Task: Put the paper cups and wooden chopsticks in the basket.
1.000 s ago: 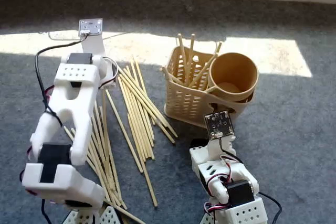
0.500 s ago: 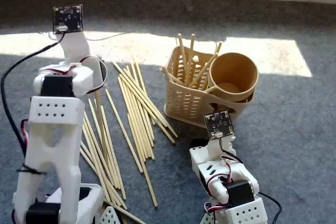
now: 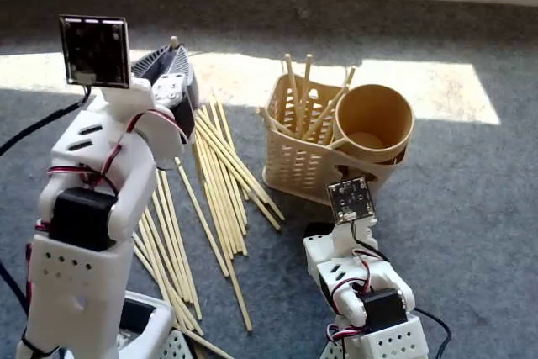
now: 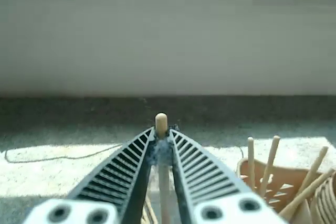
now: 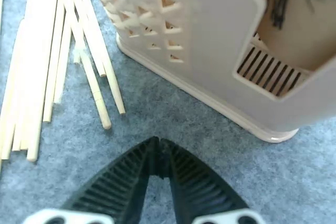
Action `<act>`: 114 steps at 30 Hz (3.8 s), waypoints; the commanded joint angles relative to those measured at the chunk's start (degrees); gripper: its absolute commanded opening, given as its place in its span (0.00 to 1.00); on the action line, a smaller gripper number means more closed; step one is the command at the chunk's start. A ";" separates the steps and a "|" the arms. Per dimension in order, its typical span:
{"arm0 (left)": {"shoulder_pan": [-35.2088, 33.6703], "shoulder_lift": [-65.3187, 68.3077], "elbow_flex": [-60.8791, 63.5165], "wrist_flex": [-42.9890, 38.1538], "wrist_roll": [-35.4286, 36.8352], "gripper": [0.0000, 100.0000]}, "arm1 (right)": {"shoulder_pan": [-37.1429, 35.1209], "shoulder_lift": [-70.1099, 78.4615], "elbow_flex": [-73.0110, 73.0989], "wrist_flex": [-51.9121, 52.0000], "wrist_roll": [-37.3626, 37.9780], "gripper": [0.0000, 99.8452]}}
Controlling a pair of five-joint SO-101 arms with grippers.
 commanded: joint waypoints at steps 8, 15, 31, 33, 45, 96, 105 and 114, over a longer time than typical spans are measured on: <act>11.21 -7.25 -4.35 -18.64 0.44 0.01 | 0.40 -0.48 7.60 -1.45 0.00 0.02; 13.67 -2.42 -9.80 -18.90 0.53 0.01 | 0.40 -0.48 7.60 -1.54 0.00 0.02; 13.41 12.79 -9.80 -27.60 0.35 0.03 | 0.40 -0.48 7.60 -1.63 0.00 0.02; 13.41 13.67 -9.80 -27.52 0.35 0.07 | 0.40 -0.48 7.60 -1.63 0.00 0.02; 13.49 13.76 -10.68 -25.32 -3.34 0.09 | 0.40 -0.48 7.60 -1.63 0.00 0.02; 4.18 -6.55 -23.43 -2.73 -5.01 0.02 | -18.86 28.97 -42.77 -7.16 7.21 0.02; -2.59 -6.55 -23.87 -2.73 -5.01 0.01 | -24.66 55.16 -51.30 -19.65 7.30 0.02; -6.37 -6.55 -23.96 -2.81 -4.92 0.01 | -25.36 86.73 -69.14 -24.66 7.47 0.02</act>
